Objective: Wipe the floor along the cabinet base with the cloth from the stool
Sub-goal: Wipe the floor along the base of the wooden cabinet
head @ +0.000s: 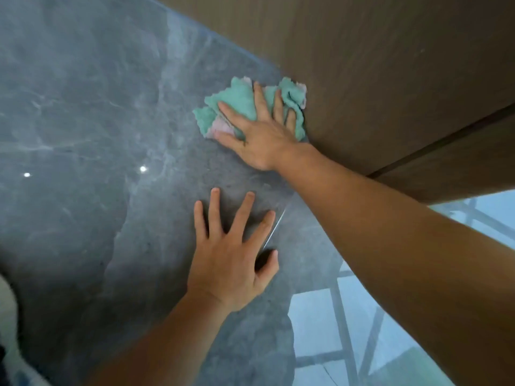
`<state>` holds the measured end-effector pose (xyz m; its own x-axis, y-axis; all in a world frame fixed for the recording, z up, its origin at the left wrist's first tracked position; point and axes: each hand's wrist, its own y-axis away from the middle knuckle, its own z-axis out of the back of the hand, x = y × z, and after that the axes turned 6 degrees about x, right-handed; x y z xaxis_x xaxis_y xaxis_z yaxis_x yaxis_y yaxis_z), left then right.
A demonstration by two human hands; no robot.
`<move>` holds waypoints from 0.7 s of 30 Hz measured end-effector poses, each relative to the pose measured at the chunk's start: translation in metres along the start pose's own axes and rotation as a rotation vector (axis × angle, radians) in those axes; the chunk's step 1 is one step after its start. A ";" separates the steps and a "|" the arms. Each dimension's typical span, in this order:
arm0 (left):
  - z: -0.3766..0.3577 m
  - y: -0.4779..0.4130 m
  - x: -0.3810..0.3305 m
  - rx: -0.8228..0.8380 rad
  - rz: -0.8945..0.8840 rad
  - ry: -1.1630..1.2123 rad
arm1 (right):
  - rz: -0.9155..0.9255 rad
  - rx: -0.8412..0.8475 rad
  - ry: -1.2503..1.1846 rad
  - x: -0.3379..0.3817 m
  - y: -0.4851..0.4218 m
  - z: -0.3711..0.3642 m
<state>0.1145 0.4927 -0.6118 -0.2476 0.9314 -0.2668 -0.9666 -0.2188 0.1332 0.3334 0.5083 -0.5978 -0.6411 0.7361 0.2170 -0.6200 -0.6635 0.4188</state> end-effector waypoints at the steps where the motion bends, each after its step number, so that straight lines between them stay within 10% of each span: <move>1: 0.001 0.001 0.001 0.011 0.000 -0.004 | 0.043 -0.011 0.015 -0.005 0.020 -0.006; 21: 0.001 0.000 0.002 0.030 -0.005 -0.036 | 0.169 -0.145 0.196 -0.034 0.049 -0.017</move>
<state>0.1142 0.4945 -0.6115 -0.2393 0.9426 -0.2331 -0.9654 -0.2054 0.1606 0.3171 0.4482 -0.5998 -0.8069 0.5834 0.0929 -0.5465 -0.7969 0.2575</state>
